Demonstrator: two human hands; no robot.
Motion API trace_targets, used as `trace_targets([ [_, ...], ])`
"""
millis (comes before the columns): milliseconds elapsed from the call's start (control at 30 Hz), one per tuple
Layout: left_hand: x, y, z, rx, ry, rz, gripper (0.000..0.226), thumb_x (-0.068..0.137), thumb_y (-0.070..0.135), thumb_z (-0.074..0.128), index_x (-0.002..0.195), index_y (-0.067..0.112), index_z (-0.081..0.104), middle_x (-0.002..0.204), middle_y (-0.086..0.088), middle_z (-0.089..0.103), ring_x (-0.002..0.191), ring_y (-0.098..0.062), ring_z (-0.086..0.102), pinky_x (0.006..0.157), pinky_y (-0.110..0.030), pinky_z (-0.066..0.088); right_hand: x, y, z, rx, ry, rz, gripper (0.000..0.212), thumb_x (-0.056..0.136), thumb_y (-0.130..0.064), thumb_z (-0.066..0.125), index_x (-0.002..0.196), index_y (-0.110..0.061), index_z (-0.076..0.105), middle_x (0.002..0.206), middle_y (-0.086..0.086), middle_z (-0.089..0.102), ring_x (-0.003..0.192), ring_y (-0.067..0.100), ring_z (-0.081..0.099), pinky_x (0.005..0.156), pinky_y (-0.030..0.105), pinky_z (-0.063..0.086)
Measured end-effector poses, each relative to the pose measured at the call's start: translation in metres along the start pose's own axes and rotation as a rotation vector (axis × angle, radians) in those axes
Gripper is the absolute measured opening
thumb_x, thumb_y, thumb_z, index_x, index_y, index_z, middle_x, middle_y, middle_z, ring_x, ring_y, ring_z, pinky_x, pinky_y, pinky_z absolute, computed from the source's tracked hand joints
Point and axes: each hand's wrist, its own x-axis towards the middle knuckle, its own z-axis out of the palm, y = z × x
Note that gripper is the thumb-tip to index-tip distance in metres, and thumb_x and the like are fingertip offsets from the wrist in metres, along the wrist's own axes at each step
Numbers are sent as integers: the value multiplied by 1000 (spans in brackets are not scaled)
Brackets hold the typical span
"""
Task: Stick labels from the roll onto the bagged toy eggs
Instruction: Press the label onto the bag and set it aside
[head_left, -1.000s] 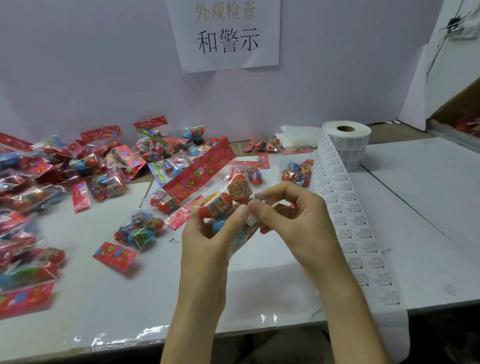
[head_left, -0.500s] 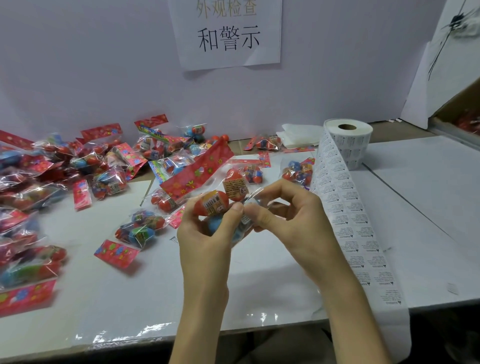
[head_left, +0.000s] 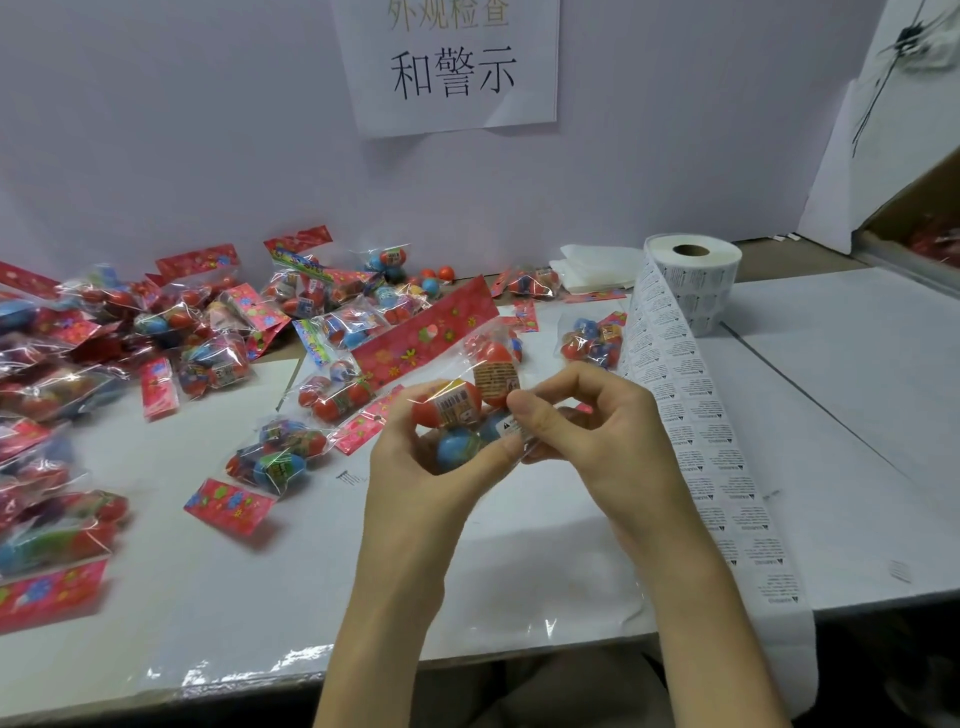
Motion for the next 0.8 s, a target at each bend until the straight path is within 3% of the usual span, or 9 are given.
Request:
trace_targets([
  [133, 2, -1, -5, -1, -22, -19, 85, 46, 32, 87, 127, 22, 61, 117, -8, 73, 106, -29, 73, 95, -47, 60, -1, -2, -2, -14, -26, 16, 35, 75, -36, 76, 86, -3, 71, 74, 10, 76, 66, 24, 74, 67, 37, 64],
  [200, 2, -2, -8, -8, -25, -40, 85, 47, 28, 87, 127, 21, 60, 119, -10, 72, 108, -32, 72, 97, -50, 59, -1, -1, -2, -6, -34, 27, 32, 79, -33, 75, 85, -2, 70, 72, 10, 75, 63, 25, 74, 66, 35, 64],
  [333, 3, -6, -8, -20, -10, -65, 58, 72, 6, 86, 121, 23, 62, 115, -6, 73, 106, -28, 74, 91, -38, 62, 0, 2, 0, -45, -27, 8, 25, 89, -30, 73, 85, -5, 71, 75, 7, 75, 67, 23, 74, 66, 35, 64],
  [400, 3, -7, -6, -56, 10, -80, 52, 72, 16, 85, 120, 22, 64, 112, -5, 75, 106, -27, 74, 92, -36, 61, 0, 3, 0, -42, -28, -6, 27, 87, -34, 75, 87, -7, 70, 79, 7, 73, 68, 22, 74, 67, 37, 64],
  [533, -1, -3, 0, -87, 48, -84, 68, 61, 43, 82, 123, 19, 67, 112, -4, 75, 108, -27, 72, 98, -40, 58, 0, 3, -2, -69, -73, -9, 30, 76, -38, 80, 92, -14, 72, 83, 3, 72, 70, 19, 74, 68, 33, 63],
  [633, 0, -1, 0, -80, 83, -91, 62, 64, 43, 79, 120, 22, 67, 109, 1, 76, 106, -21, 73, 97, -35, 58, 1, 4, -4, -68, -88, 0, 17, 82, -27, 79, 92, -14, 73, 83, 2, 76, 73, 19, 76, 70, 30, 63],
  [800, -2, 1, 3, -103, 121, -107, 61, 66, 43, 76, 122, 21, 66, 113, -1, 75, 109, -22, 72, 98, -37, 57, 1, 4, -3, -54, -92, -26, 5, 91, -19, 73, 93, -15, 73, 85, 1, 78, 74, 19, 76, 71, 29, 62],
])
